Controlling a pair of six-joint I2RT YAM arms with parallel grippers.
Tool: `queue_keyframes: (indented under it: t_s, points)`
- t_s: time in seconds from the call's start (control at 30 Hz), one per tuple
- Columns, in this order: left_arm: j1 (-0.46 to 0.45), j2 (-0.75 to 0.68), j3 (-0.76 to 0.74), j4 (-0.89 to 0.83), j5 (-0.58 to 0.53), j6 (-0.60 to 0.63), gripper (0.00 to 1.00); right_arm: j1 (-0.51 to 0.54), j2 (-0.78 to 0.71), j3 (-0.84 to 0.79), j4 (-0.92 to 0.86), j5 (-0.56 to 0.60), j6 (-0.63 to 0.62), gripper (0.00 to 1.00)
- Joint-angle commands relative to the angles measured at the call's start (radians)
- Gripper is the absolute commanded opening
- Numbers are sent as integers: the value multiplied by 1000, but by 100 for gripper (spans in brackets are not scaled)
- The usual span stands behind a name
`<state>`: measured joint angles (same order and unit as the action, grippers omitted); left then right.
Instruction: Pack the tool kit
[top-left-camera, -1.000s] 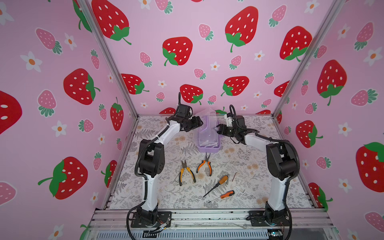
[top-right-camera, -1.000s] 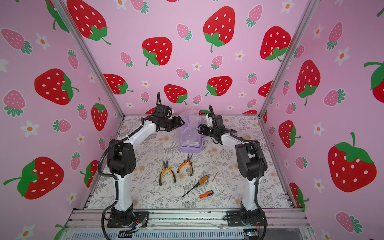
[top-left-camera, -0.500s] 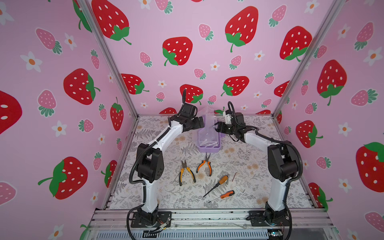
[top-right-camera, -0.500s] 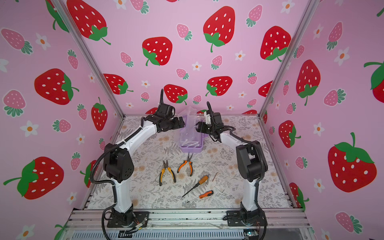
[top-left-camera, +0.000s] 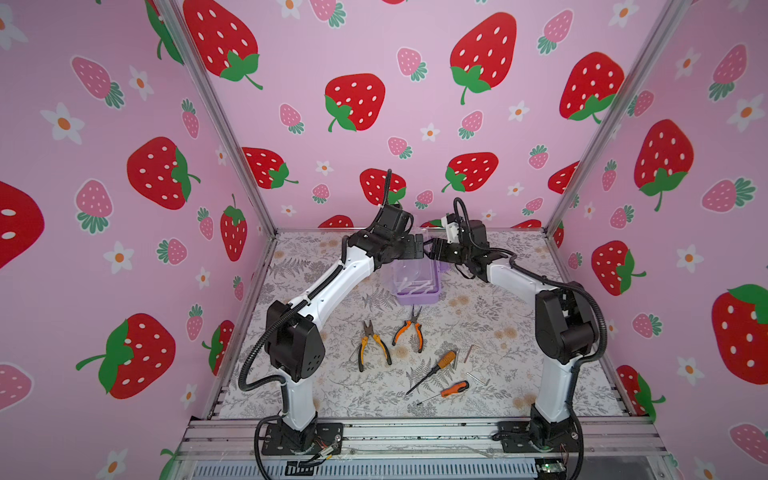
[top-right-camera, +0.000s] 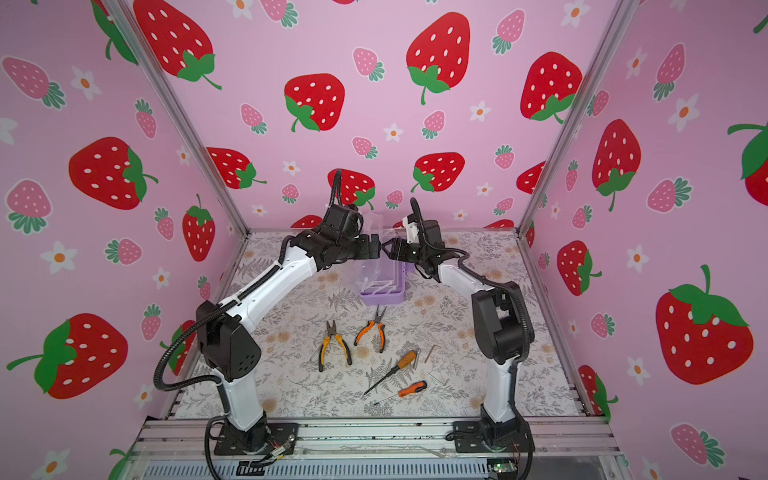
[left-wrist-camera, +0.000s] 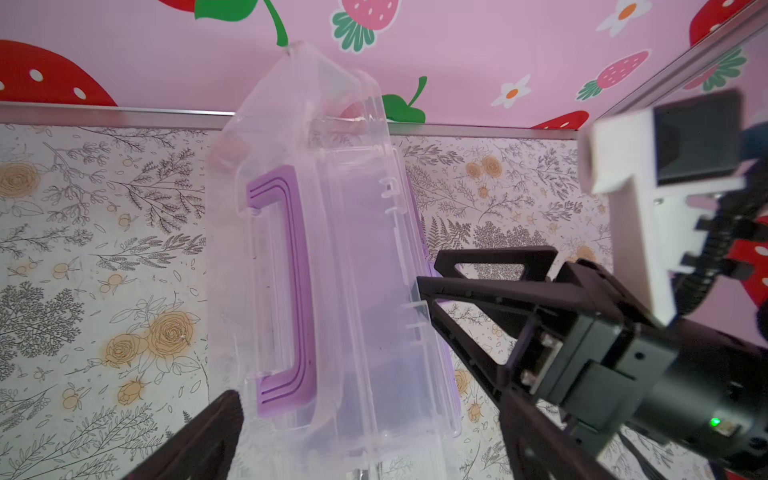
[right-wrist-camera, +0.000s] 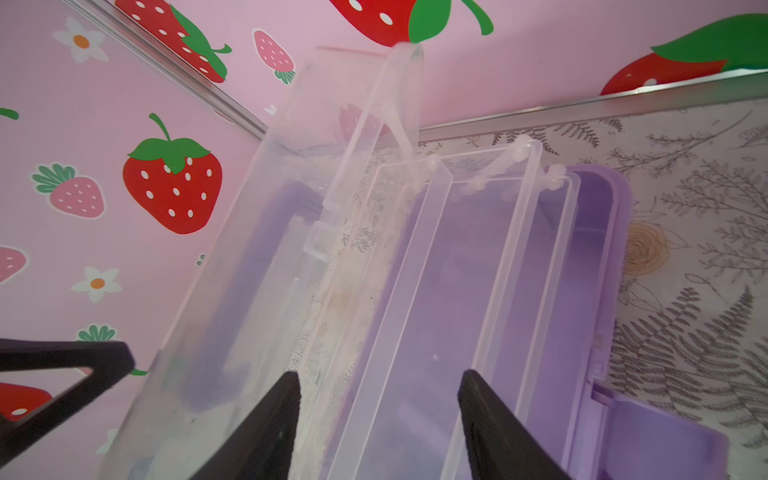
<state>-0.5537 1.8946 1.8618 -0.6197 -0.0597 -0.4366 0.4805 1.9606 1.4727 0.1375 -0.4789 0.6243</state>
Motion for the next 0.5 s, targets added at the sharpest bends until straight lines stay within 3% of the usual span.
queue_keyframes:
  t_s: [0.0,0.47]
  points:
    - [-7,22,44,-55,23,11,99,12,1,32,60,-66,33,64]
    - [-53,147,236,-247,-99,74,99,17,39,19,138,-148,100,61]
